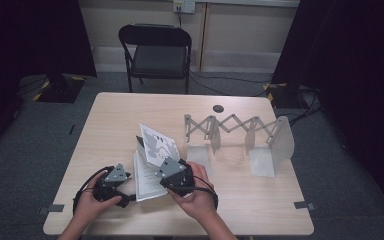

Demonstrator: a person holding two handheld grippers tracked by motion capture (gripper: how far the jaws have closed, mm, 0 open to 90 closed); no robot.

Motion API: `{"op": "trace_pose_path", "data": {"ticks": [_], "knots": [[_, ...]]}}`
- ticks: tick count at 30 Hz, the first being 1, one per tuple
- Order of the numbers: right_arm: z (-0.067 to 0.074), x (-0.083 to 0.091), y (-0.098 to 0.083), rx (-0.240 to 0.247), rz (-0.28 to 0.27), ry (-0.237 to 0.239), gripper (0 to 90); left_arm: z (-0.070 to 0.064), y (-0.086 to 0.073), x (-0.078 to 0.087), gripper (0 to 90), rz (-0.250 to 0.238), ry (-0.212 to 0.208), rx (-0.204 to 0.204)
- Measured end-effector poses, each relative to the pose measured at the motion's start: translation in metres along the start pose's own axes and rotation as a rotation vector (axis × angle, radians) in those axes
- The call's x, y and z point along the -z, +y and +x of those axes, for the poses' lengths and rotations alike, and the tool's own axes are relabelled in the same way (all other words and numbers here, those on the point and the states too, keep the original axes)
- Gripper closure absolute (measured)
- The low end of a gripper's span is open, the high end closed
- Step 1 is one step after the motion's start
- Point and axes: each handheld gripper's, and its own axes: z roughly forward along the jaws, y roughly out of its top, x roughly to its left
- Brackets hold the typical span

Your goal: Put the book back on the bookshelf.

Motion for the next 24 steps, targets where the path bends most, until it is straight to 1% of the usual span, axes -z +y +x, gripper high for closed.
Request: {"op": "trace_pose_path", "data": {"ticks": [6,9,10,12,14,15,18,19,22,23,24], "knots": [[-0.002,0.002,0.003,-0.003,0.007,0.006,61.8,0.0,0.003,-0.004,14.8,-0.012,0.013,0.017],[-0.002,0.002,0.004,-0.002,0.01,0.008,61.8,-0.002,0.005,-0.004,15.6,-0.007,0.044,0.015],[-0.002,0.002,0.004,-0.001,0.011,0.01,61.8,-0.002,0.006,-0.004,15.8,-0.006,0.053,0.008],[-0.003,0.002,0.005,-0.002,0.012,0.013,61.8,-0.001,0.008,-0.003,15.8,-0.018,0.064,0.024],[-0.003,0.003,0.006,-0.001,0.013,0.015,61.9,-0.001,0.009,-0.002,15.8,-0.041,0.052,0.04],[-0.003,0.003,0.007,0.0,0.02,0.015,61.9,-0.001,0.011,-0.002,15.8,-0.047,0.057,0.043],[-0.005,0.004,0.009,0.003,0.024,0.019,62.0,-0.003,0.015,-0.001,16.0,-0.047,0.075,0.013],[-0.005,0.004,0.009,0.007,0.024,0.018,62.1,-0.004,0.015,-0.001,16.3,-0.051,0.071,0.016],[-0.006,0.005,0.011,0.004,0.029,0.023,62.2,-0.004,0.018,-0.001,16.0,-0.052,0.081,0.007],[-0.007,0.005,0.012,0.006,0.031,0.024,62.2,-0.005,0.018,-0.001,15.6,-0.06,0.076,0.012],[-0.007,0.005,0.013,0.011,0.034,0.025,62.3,-0.005,0.019,-0.001,15.6,-0.057,0.081,0.002]]}}
